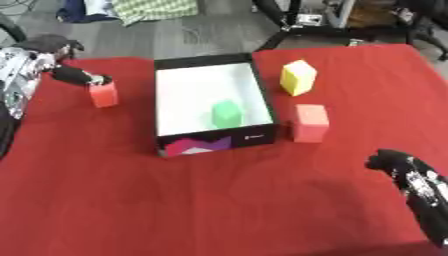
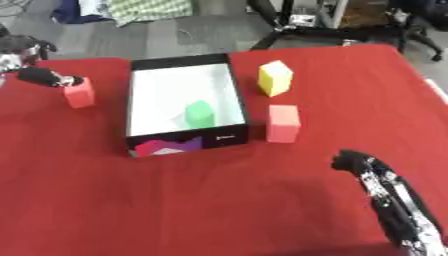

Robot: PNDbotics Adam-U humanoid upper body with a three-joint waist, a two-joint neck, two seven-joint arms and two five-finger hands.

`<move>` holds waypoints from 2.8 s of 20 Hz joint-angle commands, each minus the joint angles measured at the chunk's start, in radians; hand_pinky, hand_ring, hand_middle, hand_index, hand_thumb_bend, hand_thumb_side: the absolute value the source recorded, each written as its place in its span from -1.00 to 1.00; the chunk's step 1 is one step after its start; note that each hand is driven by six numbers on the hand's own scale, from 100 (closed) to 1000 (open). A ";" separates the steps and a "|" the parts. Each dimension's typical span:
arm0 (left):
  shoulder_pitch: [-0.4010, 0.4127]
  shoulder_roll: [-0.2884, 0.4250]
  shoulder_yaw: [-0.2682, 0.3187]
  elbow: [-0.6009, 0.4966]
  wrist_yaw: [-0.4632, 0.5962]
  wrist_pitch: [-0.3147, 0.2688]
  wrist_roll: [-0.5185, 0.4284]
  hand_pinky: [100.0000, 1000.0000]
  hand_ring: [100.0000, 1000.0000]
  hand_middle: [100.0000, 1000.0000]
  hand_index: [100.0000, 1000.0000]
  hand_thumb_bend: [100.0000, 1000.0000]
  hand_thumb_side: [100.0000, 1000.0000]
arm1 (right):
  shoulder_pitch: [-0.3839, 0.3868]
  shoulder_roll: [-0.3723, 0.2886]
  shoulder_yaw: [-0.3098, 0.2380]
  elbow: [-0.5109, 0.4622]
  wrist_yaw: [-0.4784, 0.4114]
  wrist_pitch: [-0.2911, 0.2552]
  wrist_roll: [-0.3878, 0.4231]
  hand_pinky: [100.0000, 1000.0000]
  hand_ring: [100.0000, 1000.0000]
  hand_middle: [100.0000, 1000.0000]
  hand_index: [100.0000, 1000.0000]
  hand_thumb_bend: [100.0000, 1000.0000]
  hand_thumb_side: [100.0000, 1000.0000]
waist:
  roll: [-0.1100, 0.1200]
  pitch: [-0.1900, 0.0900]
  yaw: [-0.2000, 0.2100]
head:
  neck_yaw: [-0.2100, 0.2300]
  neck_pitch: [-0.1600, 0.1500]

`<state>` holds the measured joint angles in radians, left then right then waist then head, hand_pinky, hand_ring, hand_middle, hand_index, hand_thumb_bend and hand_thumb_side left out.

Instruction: Pick up objects on the table and place them in the box.

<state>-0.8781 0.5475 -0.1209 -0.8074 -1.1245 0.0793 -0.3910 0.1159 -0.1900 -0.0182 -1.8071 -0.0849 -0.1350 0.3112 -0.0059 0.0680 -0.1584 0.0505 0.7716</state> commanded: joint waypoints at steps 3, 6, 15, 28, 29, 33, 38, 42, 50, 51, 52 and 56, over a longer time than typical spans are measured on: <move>-0.020 -0.001 0.032 0.049 -0.035 0.015 0.070 0.51 0.32 0.38 0.82 0.02 0.38 | -0.008 -0.017 -0.002 -0.009 -0.002 -0.002 0.003 1.00 0.53 0.39 0.58 -1.00 0.45 | -0.007 -0.006 -0.008 | 0.005 -0.002; -0.021 -0.004 0.043 0.078 -0.052 0.029 0.103 0.51 0.32 0.38 0.82 -0.06 0.33 | -0.014 -0.019 -0.001 -0.011 -0.003 -0.002 0.005 1.00 0.53 0.39 0.58 -1.00 0.45 | -0.005 0.006 -0.017 | 0.008 -0.002; -0.014 -0.016 0.053 0.131 -0.046 0.007 0.070 0.51 0.30 0.35 0.77 -0.26 0.18 | -0.023 -0.024 -0.001 -0.012 -0.003 -0.003 0.004 1.00 0.53 0.39 0.58 -1.00 0.46 | -0.004 0.025 -0.025 | 0.006 -0.002; -0.005 -0.010 0.049 0.070 -0.007 0.012 0.157 0.40 0.06 -0.13 0.27 -0.77 -0.11 | -0.023 -0.024 -0.002 -0.009 -0.003 -0.002 0.004 1.00 0.53 0.40 0.58 -1.00 0.46 | -0.005 0.021 -0.020 | 0.005 -0.002; -0.008 -0.005 0.046 0.055 0.005 0.009 0.170 0.40 0.05 -0.14 0.26 -0.79 -0.12 | -0.022 -0.025 -0.003 -0.008 -0.003 -0.002 0.004 1.00 0.53 0.40 0.58 -1.00 0.46 | -0.004 0.020 -0.019 | 0.004 -0.002; -0.025 0.025 0.013 -0.036 0.066 -0.031 0.201 0.42 0.03 -0.14 0.26 -0.79 -0.11 | -0.020 -0.026 -0.005 -0.007 -0.001 -0.002 0.003 1.00 0.53 0.40 0.58 -1.00 0.46 | -0.001 0.015 -0.015 | 0.002 -0.002; -0.034 0.062 -0.082 -0.245 0.164 -0.121 0.198 0.43 0.04 -0.14 0.27 -0.76 -0.10 | -0.018 -0.027 -0.006 -0.006 0.001 -0.002 0.003 1.00 0.53 0.40 0.58 -1.00 0.46 | 0.002 0.008 -0.012 | -0.002 -0.002; -0.017 0.073 -0.166 -0.432 0.230 -0.163 0.083 0.43 0.08 -0.10 0.29 -0.71 -0.09 | -0.020 -0.026 -0.005 -0.004 0.001 -0.001 0.005 1.00 0.53 0.40 0.58 -1.00 0.46 | 0.002 0.004 -0.017 | -0.002 -0.002; -0.006 0.035 -0.273 -0.491 0.248 -0.218 -0.075 0.43 0.13 -0.04 0.34 -0.65 -0.04 | -0.022 -0.026 -0.004 -0.004 -0.001 -0.001 0.007 1.00 0.53 0.40 0.58 -1.00 0.46 | 0.003 0.006 -0.025 | -0.004 -0.002; -0.003 0.028 -0.278 -0.481 0.245 -0.221 -0.082 0.43 0.14 0.00 0.38 -0.63 -0.03 | -0.022 -0.026 -0.004 -0.004 -0.001 -0.001 0.007 1.00 0.53 0.40 0.58 -1.00 0.46 | 0.003 0.006 -0.025 | -0.005 -0.002; 0.001 0.020 -0.284 -0.468 0.242 -0.225 -0.088 0.43 0.15 0.05 0.44 -0.61 -0.02 | -0.022 -0.026 -0.004 -0.003 -0.001 -0.001 0.007 1.00 0.53 0.40 0.58 -1.00 0.46 | 0.003 0.006 -0.026 | -0.005 -0.002; 0.015 -0.004 -0.308 -0.431 0.234 -0.252 -0.097 0.45 0.20 0.19 0.66 -0.39 0.11 | -0.023 -0.025 -0.004 -0.003 -0.001 -0.001 0.008 1.00 0.53 0.40 0.58 -1.00 0.46 | 0.003 0.005 -0.026 | -0.006 -0.002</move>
<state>-0.8483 0.5354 -0.4279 -1.2387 -0.8851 -0.1633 -0.4853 0.0980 -0.1978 -0.0181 -1.8018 -0.0849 -0.1328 0.3163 -0.0056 0.0873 -0.1838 0.0487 0.7717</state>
